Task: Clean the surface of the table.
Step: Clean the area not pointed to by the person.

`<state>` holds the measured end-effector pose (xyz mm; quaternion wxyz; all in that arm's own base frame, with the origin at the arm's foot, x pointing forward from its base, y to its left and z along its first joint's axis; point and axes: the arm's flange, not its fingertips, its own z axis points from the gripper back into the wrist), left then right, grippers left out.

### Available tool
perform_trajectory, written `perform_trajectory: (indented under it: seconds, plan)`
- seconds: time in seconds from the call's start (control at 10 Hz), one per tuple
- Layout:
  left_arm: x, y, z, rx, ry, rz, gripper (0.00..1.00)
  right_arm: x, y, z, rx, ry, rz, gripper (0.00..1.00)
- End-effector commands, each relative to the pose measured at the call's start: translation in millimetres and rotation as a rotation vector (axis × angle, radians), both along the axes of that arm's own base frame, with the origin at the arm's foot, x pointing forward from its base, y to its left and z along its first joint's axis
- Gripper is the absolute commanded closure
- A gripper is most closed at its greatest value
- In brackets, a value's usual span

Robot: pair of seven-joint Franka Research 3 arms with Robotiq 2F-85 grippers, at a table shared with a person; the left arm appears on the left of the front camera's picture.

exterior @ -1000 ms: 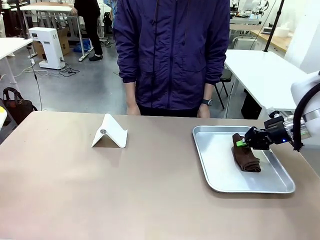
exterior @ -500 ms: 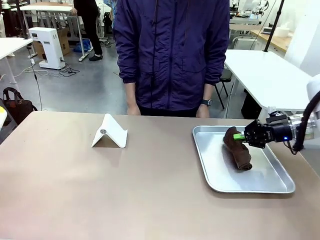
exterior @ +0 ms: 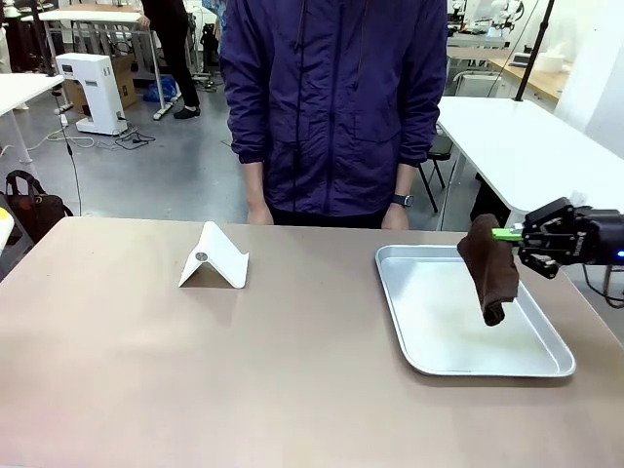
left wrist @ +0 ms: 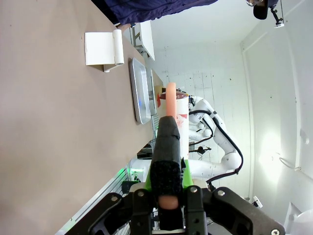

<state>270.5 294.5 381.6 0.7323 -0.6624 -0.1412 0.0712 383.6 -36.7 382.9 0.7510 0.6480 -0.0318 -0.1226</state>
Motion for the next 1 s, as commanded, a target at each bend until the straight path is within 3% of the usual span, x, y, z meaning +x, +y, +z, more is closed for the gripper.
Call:
perform_trajectory:
  seconds: [0.0, 0.3, 0.5, 0.6, 0.9]
  plan:
    - [-1, -3, 5, -0.002, 0.01, 0.002, 0.78, -37, -2, 21, 0.003, 0.018, 0.004, 0.88]
    - [-1, -3, 5, -0.002, 0.01, 0.002, 0.78, -78, -5, 28, 0.021, 0.004, 0.036, 0.88]
    - [-1, -3, 5, -0.002, 0.01, 0.002, 0.78, -69, 0, 20, -0.023, -0.011, 0.032, 0.88]
    - [-1, -3, 5, -0.002, 0.01, 0.002, 0.78, -41, -18, 33, -0.002, -0.013, 0.031, 0.88]
    - [-1, -3, 5, -0.002, 0.01, 0.002, 0.78, -41, -18, 33, -0.002, -0.013, 0.031, 0.88]
